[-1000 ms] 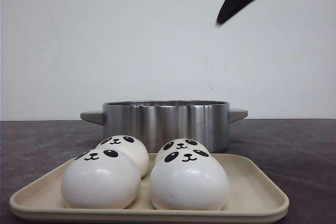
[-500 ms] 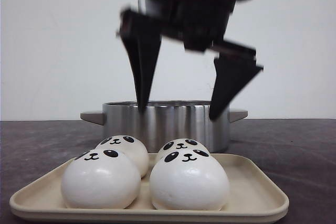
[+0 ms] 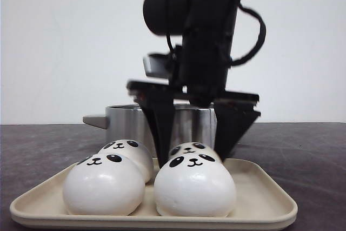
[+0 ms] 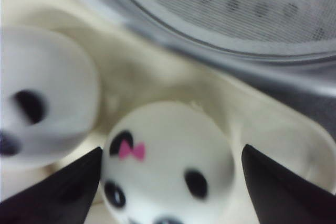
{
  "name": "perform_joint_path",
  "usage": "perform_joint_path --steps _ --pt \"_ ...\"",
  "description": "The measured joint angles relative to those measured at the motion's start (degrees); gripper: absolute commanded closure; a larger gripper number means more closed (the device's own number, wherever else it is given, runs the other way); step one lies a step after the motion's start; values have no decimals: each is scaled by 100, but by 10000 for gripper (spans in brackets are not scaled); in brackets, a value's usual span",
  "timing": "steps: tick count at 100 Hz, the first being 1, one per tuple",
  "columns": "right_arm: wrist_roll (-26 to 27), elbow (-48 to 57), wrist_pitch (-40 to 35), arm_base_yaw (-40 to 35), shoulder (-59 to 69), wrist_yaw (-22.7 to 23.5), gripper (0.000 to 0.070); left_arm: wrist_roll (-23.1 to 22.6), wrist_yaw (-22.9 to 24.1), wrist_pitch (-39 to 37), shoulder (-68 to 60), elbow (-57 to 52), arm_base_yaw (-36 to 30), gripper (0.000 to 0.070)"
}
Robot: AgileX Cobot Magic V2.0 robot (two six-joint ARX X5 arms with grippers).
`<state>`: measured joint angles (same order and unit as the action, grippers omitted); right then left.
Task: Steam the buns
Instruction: 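Lower the right gripper onto the panda bun farthest back on the tray, then close the right gripper on the bun and lift it over the pot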
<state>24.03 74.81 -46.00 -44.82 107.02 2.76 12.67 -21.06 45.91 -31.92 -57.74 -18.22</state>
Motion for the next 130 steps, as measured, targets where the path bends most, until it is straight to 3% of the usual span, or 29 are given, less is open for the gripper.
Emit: perform_joint_path --steps 11,16,25,35,63,83,96,109,130 --pt "4 0 0 81 114 11 188 -2 15 0 0 0 -94 62" --pt "24 2 4 96 114 13 224 -2 15 0 0 0 -129 62" --pt "52 2 -11 96 118 20 406 -2 22 0 0 0 -199 62" --pt "87 4 -90 85 118 26 700 -2 31 0 0 0 -264 62" --pt "94 48 -254 -98 4 22 699 -2 164 0 0 0 -407 62" --pt "90 527 -525 -472 -1054 13 699 -2 168 -24 0 0 -411 62" --pt "79 1003 -348 -592 -1731 -341 699 0 168 -26 0 0 -411 62" --pt "-116 1598 -179 -396 -1864 -822 699 0 168 -26 0 0 -411 62" --pt "-553 2151 229 236 -1589 -837 699 7 181 -44 0 0 -411 62"
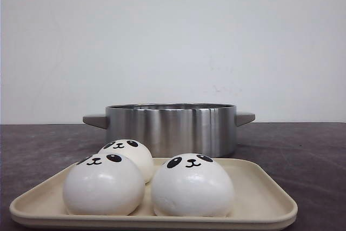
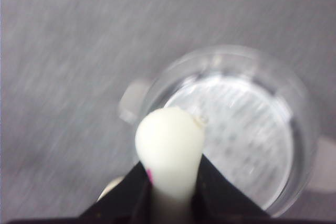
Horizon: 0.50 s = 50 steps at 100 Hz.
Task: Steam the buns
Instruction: 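Close the right gripper on the bun and lift it over the pot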
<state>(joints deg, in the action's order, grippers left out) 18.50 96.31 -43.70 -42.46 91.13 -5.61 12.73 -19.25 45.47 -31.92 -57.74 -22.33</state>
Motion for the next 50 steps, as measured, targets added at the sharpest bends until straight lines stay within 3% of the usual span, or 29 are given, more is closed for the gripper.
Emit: perform_joint_path --steps 19,50 --pt "-70 2 177 566 647 393 699 9 4 -31 0 0 0 62" --pt "-83 2 680 938 1829 415 699 9 4 -28 0 0 0 62"
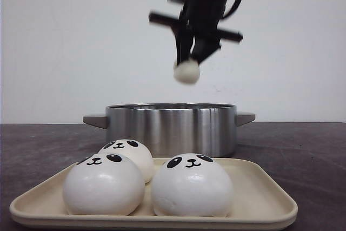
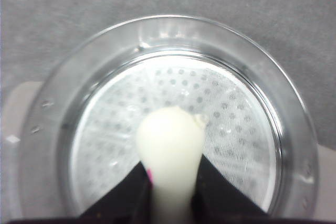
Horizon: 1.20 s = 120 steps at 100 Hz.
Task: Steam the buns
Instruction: 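Close the right gripper on the bun and lift it over the pot, then lower the bun into the steamer pot and open the right gripper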
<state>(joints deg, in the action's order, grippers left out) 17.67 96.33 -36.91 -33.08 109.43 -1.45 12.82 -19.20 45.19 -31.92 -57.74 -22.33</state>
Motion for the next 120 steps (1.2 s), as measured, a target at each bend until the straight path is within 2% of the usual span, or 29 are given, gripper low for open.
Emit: perform_joint_path --steps 36,41,50,55,77,97,120 --pt "-74 0 160 380 750 107 684 0 0 68 0 0 0 62" --pt "-76 0 155 413 752 168 611 0 0 98 0 0 0 62" --pt "-79 0 166 393 752 186 391 0 0 101 0 0 0 62" --pt "-79 0 157 352 752 186 340 0 0 101 0 0 0 62" --pt "-76 0 160 264 752 157 338 0 0 101 0 0 0 62" --pt "-70 0 164 273 752 -138 337 0 0 221 0 0 0 62" --pt "-70 101 162 299 752 -153 337 0 0 306 0 0 0 62"
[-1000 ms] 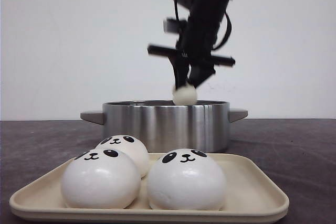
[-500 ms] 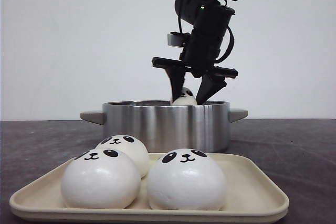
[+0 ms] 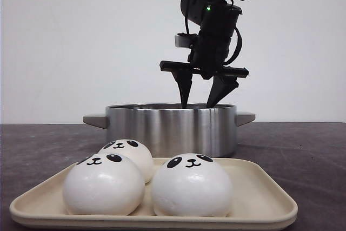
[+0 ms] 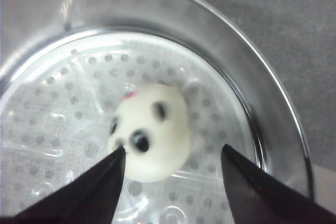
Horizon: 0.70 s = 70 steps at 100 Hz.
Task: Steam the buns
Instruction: 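Lower the bun into the steamer pot and open the right gripper, then withdraw the right gripper and lower the left gripper toward the back bun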
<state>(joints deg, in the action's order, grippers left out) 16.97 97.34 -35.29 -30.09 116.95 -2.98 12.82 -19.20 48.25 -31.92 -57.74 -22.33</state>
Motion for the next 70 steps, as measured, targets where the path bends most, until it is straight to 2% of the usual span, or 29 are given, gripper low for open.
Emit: perform_joint_path --steps 16,20,29,30,43,61,70 --pt "-2 271 -33 -7 0 26 347 0 46 -2 0 0 0 62" --pt "-4 387 -96 -7 -9 48 401 0 94 -2 0 0 0 62" --pt "-44 636 -313 -20 -142 197 691 0 109 -4 -13 0 0 64" --pt "-59 660 -330 -24 -170 205 700 0 109 -4 -20 0 0 64" --pt "-431 719 -535 -210 -1029 146 698 28 109 -4 -210 0 -4 65" --pt "-1226 861 -780 -1014 -2813 -804 698 181 -61 37 -977 0 -15 64" --pt "-1425 879 -997 -1497 -3598 -1161 698 223 -133 35 -1504 0 -140 64"
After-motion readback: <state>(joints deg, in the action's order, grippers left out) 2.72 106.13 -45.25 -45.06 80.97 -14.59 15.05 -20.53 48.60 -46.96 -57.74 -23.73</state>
